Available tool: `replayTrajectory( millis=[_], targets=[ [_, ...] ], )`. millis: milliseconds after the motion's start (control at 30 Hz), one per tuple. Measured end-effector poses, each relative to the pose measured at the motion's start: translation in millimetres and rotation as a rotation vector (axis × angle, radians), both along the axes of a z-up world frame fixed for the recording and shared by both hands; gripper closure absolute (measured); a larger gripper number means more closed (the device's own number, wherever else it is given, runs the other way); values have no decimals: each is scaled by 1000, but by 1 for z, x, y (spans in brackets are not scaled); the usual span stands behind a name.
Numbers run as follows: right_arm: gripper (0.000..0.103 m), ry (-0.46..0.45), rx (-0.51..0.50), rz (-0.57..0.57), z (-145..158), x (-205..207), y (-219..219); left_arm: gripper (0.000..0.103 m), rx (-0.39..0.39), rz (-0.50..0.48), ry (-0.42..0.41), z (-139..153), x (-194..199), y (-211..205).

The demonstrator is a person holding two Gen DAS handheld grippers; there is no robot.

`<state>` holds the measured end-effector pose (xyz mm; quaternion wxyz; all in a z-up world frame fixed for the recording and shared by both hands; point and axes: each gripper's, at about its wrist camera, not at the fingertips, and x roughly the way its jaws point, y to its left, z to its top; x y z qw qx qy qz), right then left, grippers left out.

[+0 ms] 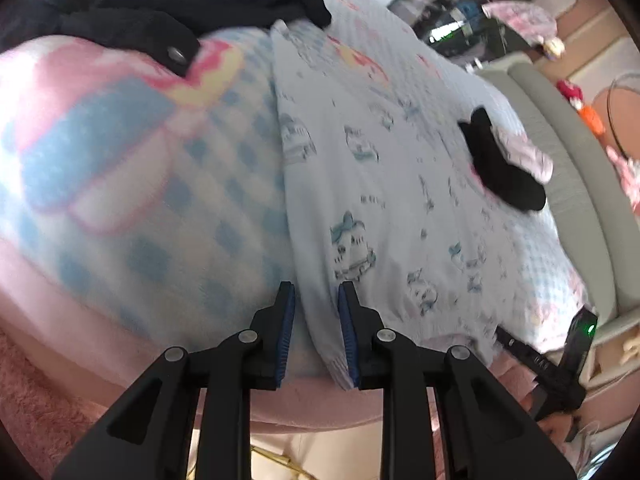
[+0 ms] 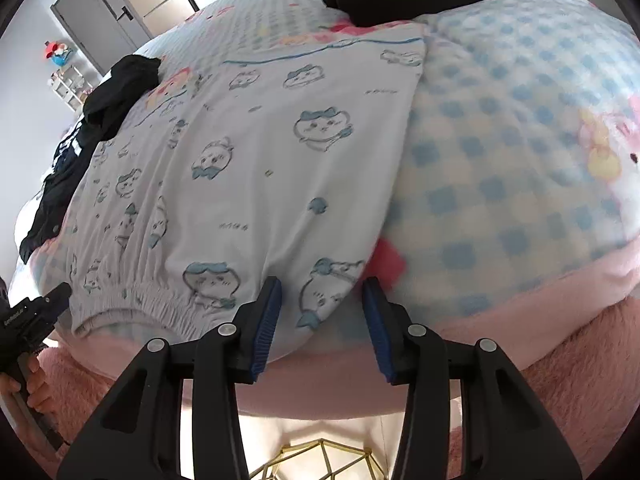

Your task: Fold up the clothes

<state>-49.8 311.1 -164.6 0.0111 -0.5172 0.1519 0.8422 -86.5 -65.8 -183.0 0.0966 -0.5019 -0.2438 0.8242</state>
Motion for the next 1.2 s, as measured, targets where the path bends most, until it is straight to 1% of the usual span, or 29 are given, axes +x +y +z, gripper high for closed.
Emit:
replayTrajectory(
  millis=[33, 100, 133, 167, 200, 267, 367, 533, 567, 633, 733, 767, 800, 833, 867, 900, 933, 967, 1033, 1133, 1200],
  targets=[
    [62, 0, 5, 12, 0, -2, -2, 79, -5, 1, -4, -2, -2, 3],
    [69, 1, 15, 32, 0, -6, -5, 81, -8, 15, -9, -1, -6, 6],
    [76, 7, 15, 30, 2, -6, -5, 91, -21, 16, -11, 3, -8, 9],
    [86, 16, 15, 24, 4, -6, -4, 93, -36, 16, -13, 7, -9, 12],
    [92, 24, 15, 17, 6, -5, -3, 93, -56, 13, -15, 10, -9, 14],
    [94, 35, 18, 13, 9, -3, -3, 94, -83, 17, -16, 14, -7, 13],
    [97, 45, 31, 19, 10, 1, -3, 94, -82, 43, -3, 14, 1, 5],
    [98, 77, 69, 28, 13, 6, -3, 97, -143, 87, -23, 7, 10, -7],
    [98, 73, 82, 24, 12, 7, -2, 97, -124, 86, -24, 7, 12, -10],
    [98, 46, 88, 15, 7, 9, 2, 97, -105, 78, -4, 11, 16, -14],
    [98, 34, 80, -23, 9, 13, 9, 95, -149, 35, 47, 25, 14, -6],
    [98, 42, 91, -60, 14, 15, 13, 95, -161, 18, 65, 29, 12, -2],
    [96, 54, 108, -106, 20, 17, 17, 92, -174, -3, 90, 36, 8, 5],
    [93, 93, 101, -156, 29, 20, 22, 78, -184, -24, 113, 42, 4, 10],
    [84, 144, 84, -207, 39, 24, 27, 56, -189, -42, 134, 47, -1, 15],
    [73, 195, 67, -258, 49, 27, 32, 48, -201, -61, 161, 52, -7, 23],
    [70, 220, 55, -261, 54, 25, 32, 46, -219, -77, 187, 57, -14, 32],
    [68, 220, 62, -220, 57, 17, 28, 46, -239, -95, 209, 60, -20, 42],
    [68, 183, 107, -108, 53, -9, 8, 46, -301, -150, 214, 60, -35, 63],
    [68, 124, 159, 41, 40, -38, -26, 46, -369, -231, 209, 54, -54, 90],
    [68, 83, 185, 142, 26, -52, -53, 46, -397, -269, 174, 43, -63, 98]
  ],
)
